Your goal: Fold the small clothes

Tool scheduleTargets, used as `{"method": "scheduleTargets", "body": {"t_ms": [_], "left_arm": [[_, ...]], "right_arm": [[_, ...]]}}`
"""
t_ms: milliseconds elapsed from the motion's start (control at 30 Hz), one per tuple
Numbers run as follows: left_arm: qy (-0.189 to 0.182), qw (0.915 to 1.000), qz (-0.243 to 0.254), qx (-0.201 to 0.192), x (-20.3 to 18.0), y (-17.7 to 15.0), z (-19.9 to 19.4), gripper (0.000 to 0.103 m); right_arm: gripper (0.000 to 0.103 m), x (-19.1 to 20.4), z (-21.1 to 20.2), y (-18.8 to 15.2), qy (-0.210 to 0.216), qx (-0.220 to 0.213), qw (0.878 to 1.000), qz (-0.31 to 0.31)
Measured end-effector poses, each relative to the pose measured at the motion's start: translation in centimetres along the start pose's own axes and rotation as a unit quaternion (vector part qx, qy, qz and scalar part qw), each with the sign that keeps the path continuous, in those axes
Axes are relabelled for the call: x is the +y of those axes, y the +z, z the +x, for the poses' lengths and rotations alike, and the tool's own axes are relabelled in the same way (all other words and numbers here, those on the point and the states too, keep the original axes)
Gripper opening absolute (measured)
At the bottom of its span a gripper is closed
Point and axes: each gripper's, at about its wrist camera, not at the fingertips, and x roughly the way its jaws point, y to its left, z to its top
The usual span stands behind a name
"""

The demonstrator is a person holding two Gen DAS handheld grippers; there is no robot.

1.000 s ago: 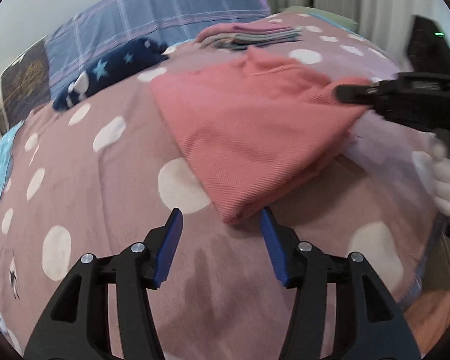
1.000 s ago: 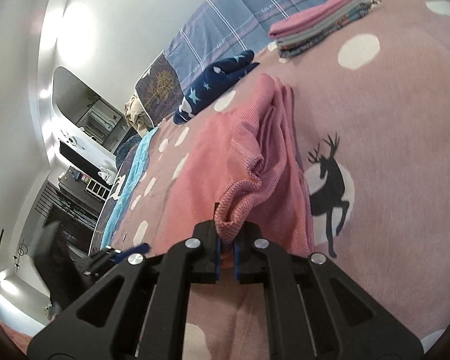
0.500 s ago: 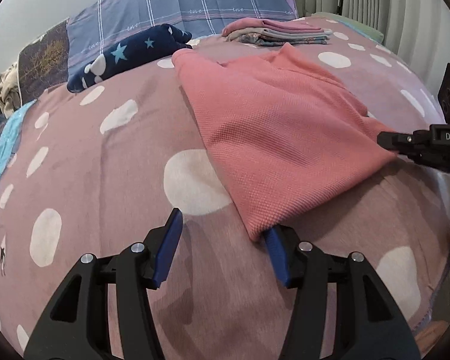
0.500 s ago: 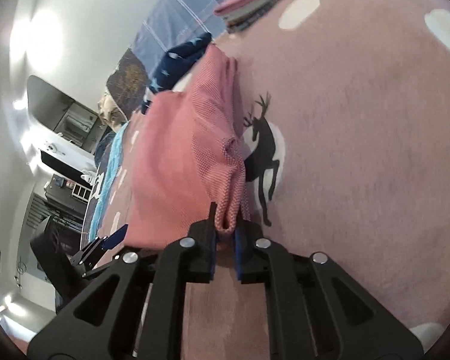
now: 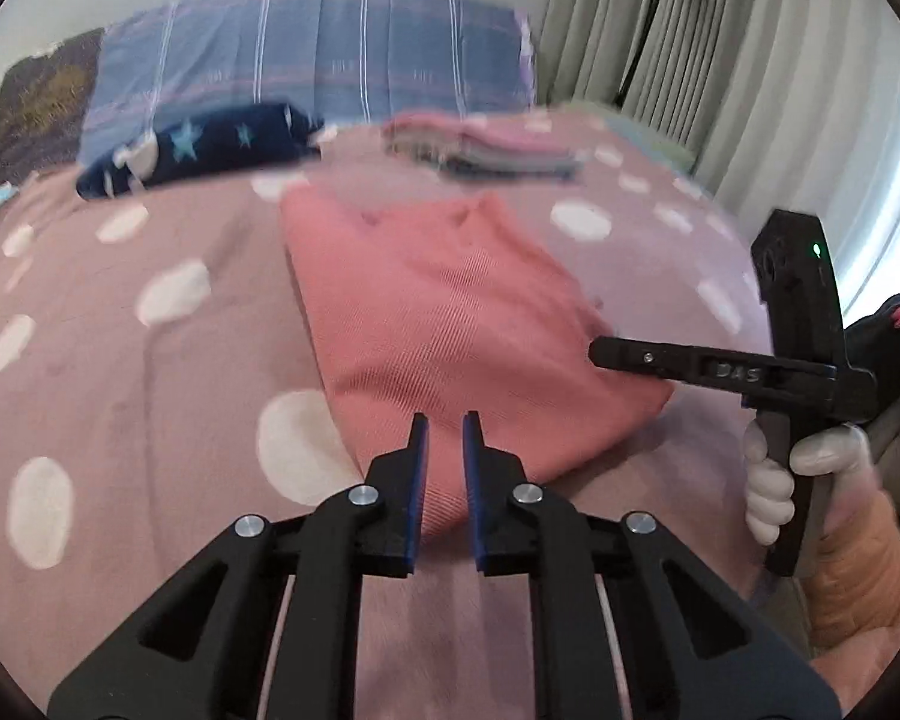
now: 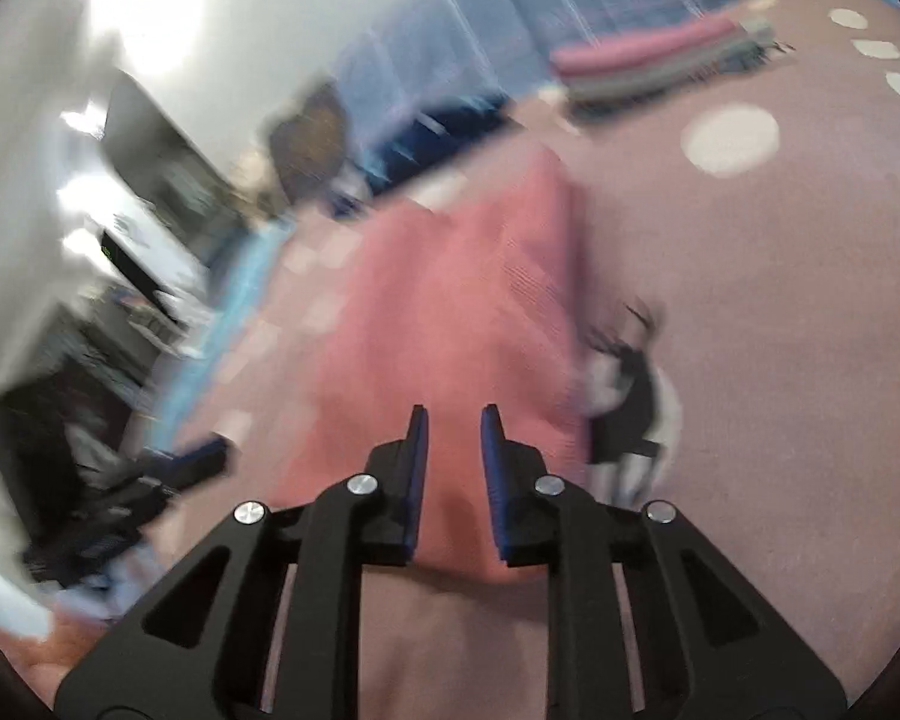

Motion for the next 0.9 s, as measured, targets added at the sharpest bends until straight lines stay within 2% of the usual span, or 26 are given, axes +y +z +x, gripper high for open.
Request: {"method": "scheduleTargets", "body": {"t_ms": [33,67,133,200,233,333,367,400,433,500,633,700,733,767,800,833,900], "left_arm": [[0.030,0.9991,0.006,0.030,0.3,-0.7,2.3,0.013],[0.046,0.9979,0.014,0.044,0.5,-1.3,3.6,0.013],[0.037,0.9990,0.019,0.016,0.6,-2.2,3.5,0.013],[0.030,0.9993,0.010,0.018,0.7,-2.0,3.2,0.013],[0.026,0.9995,0.007,0.019,0.7,-2.0,3.1,0.013],[0.019,0.9996,0.007,0.019,0.6,-2.0,3.4,0.013],[0.019,0.9996,0.008,0.018,0.7,-2.0,3.5,0.013],[0.018,0.9997,0.007,0.017,0.7,-1.9,3.6,0.014],[0.017,0.9997,0.006,0.016,0.8,-2.0,3.4,0.014],[0.011,0.9999,-0.002,0.012,1.4,-2.3,3.1,0.014],[0.009,0.9999,-0.007,0.005,1.5,-2.6,3.0,0.014],[0.009,0.9999,-0.006,0.006,1.5,-2.5,3.0,0.014],[0.008,0.9999,-0.006,0.006,1.5,-2.5,3.0,0.014],[0.007,0.9999,-0.007,0.006,1.6,-2.6,3.0,0.014],[0.006,0.9999,-0.008,0.005,1.6,-2.6,3.0,0.014],[0.005,0.9999,-0.009,0.004,1.6,-2.6,3.0,0.014],[0.002,0.9999,-0.011,0.002,1.8,-2.7,2.9,0.014]], "right_arm": [[0.003,-0.2,0.7,-0.1,-0.031,0.011,0.999,-0.005],[0.000,-0.4,1.3,-0.4,-0.049,0.013,0.999,-0.016],[0.001,0.0,0.9,-0.6,-0.052,0.007,0.998,-0.033],[0.008,0.4,0.3,-0.4,-0.050,0.008,0.998,-0.042],[0.014,0.6,-0.3,0.0,-0.033,0.007,0.999,-0.038],[0.019,0.7,-1.5,2.3,-0.003,-0.012,0.999,-0.033],[0.022,0.7,-2.0,3.4,-0.014,-0.022,0.999,-0.043],[0.030,0.7,-2.3,4.5,-0.031,-0.029,0.998,-0.054],[0.033,0.8,-2.0,6.1,-0.047,-0.034,0.996,-0.070],[0.034,0.6,-0.6,8.1,-0.047,-0.024,0.996,-0.072],[0.043,-1.3,4.5,12.6,-0.040,0.019,0.999,-0.026],[0.046,-1.4,6.7,13.7,-0.045,0.038,0.998,-0.025],[0.045,-1.3,8.3,14.2,-0.047,0.056,0.997,-0.028],[0.034,-1.1,9.1,14.5,-0.049,0.061,0.997,-0.027],[0.009,-1.0,9.7,14.6,-0.048,0.063,0.996,-0.027],[0.008,-0.6,9.6,14.6,-0.053,0.053,0.997,-0.033],[0.007,1.2,7.5,14.6,-0.029,-0.001,0.997,-0.067]]}}
